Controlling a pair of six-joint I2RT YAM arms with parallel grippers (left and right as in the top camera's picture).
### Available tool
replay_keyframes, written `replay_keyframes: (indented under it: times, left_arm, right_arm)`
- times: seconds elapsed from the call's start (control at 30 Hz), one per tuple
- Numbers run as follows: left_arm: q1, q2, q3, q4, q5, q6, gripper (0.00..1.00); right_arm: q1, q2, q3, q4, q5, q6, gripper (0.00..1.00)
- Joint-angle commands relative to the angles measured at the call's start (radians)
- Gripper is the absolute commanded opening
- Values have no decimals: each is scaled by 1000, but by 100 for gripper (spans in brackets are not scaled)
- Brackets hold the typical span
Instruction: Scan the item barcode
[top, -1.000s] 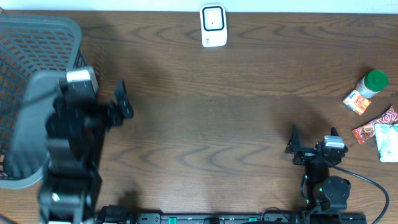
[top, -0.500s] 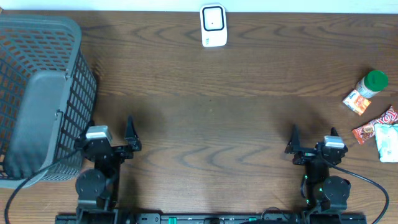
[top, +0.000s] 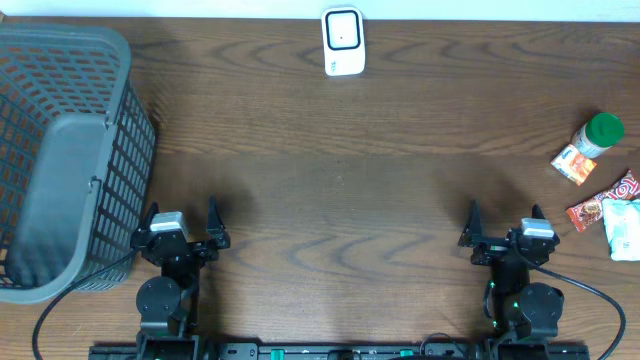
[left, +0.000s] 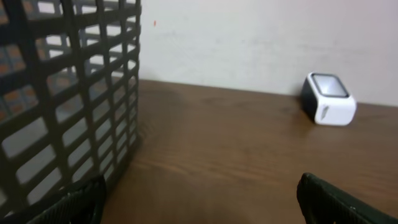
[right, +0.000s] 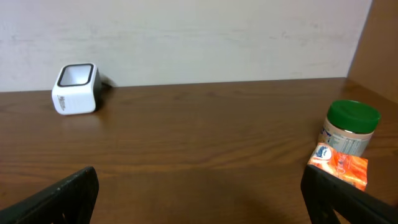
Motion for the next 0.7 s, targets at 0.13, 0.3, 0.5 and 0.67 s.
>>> replay_keyframes:
  times: [0.13, 0.3, 0.5, 0.67]
  left_arm:
    - [16, -47, -2, -126, -35, 31, 98]
    - [32, -79, -2, -153, -35, 39, 98]
    - [49, -86, -2, -153, -31, 38, 98]
    - [48, -86, -2, -154, -8, 38, 98]
  right_arm:
    - [8, -6, -1, -4, -2, 13, 99]
    - [8, -6, -1, -4, -2, 13, 99]
    - [8, -6, -1, -5, -2, 13, 99]
    - [8, -6, -1, -5, -2, 13, 99]
